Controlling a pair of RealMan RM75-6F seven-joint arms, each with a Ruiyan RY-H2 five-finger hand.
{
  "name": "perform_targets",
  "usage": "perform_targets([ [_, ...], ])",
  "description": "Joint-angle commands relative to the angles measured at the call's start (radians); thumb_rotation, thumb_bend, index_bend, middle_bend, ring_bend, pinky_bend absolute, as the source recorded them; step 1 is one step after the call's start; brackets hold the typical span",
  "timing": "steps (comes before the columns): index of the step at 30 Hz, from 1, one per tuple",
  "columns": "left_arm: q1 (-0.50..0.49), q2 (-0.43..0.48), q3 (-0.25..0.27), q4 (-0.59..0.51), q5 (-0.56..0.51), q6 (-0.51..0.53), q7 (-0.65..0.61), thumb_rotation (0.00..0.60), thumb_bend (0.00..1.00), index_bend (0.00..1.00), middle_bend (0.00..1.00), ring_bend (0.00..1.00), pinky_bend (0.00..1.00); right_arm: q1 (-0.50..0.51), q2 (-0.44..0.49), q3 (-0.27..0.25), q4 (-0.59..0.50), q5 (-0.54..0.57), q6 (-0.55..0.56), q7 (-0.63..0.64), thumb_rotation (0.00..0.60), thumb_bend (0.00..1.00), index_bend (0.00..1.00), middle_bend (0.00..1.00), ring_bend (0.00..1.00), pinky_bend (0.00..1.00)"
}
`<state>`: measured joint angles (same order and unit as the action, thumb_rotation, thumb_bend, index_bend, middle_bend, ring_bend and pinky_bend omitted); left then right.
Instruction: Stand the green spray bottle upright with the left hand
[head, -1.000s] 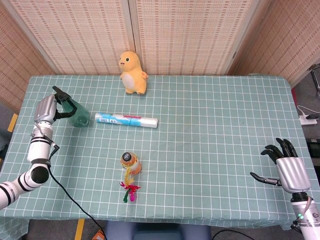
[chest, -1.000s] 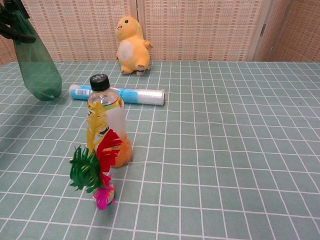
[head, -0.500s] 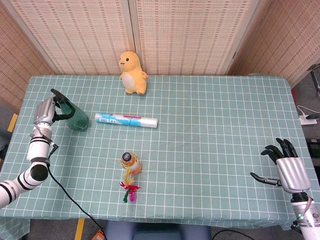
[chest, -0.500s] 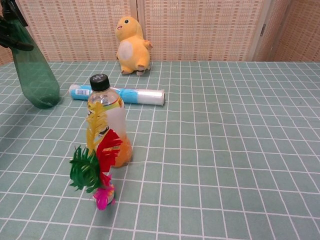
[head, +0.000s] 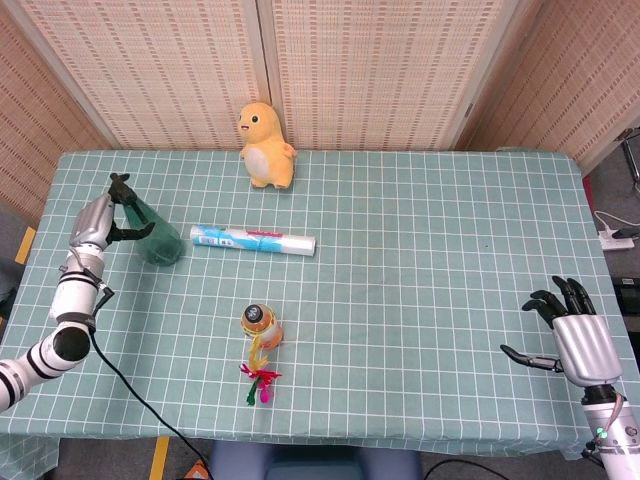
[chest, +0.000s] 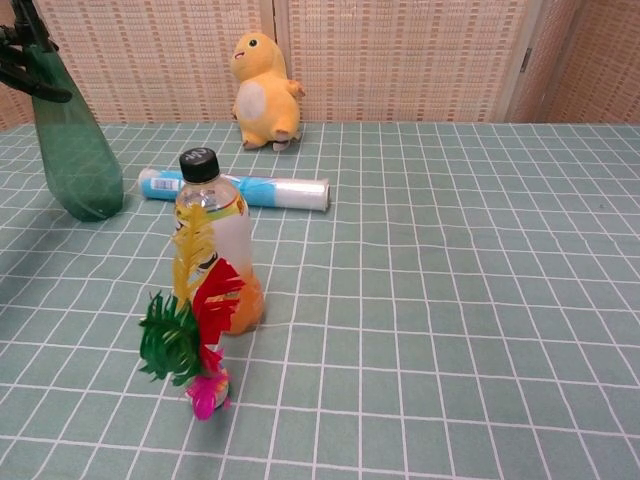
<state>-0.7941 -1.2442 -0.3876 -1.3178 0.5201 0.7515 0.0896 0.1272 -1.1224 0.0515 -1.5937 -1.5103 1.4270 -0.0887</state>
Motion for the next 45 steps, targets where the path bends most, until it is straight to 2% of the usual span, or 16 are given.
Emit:
perform_targets([
  [1,0.0,0.007,0.0,-0.009,0.0,0.001,-0.005,0.6,0.19,0.0,0.16,0.14,0.11,0.0,0.0,0.0,0.0,0.0,0.0,0.0,0.6,0.0,0.39,0.27,0.07,0.08],
  [7,0.002,0.015,0.002,-0.015,-0.01,-0.005,-0.015,0.6,0.18,0.0,0.12,0.09,0.09,0.0,0.0,0.0,0.0,-0.001,0.0,0.002,0.6,0.0,0.39,0.27,0.07,0.08],
  [15,0.009,0.051,0.034,-0.02,-0.032,-0.042,-0.012,0.6,0.17,0.0,0.04,0.02,0.07,0.0,0.0,-0.001,0.002,-0.004,0.002,0.007,0.6,0.0,0.39,0.27,0.07,0.08],
  [32,0.013,0.067,0.094,0.013,-0.061,-0.1,-0.031,0.6,0.15,0.0,0.0,0.0,0.05,0.0,0.003,-0.003,0.005,-0.01,0.002,0.02,0.6,0.0,0.39,0.27,0.07,0.08],
  [39,0.035,0.073,0.137,0.053,-0.076,-0.134,-0.039,0.6,0.15,0.0,0.0,0.0,0.05,-0.001,0.002,-0.003,0.007,-0.013,0.006,0.026,0.6,0.0,0.39,0.27,0.07,0.08],
  [42,0.067,0.107,0.149,0.034,-0.051,-0.162,-0.066,0.6,0.18,0.0,0.0,0.0,0.05,-0.002,0.002,-0.004,0.009,-0.016,0.008,0.033,0.6,0.0,0.39,0.27,0.07,0.08],
  [45,0.117,0.158,0.156,-0.022,0.045,-0.142,-0.092,0.6,0.27,0.0,0.0,0.0,0.05,-0.002,0.002,-0.004,0.012,-0.019,0.01,0.04,0.6,0.0,0.39,0.27,0.07,0.08],
])
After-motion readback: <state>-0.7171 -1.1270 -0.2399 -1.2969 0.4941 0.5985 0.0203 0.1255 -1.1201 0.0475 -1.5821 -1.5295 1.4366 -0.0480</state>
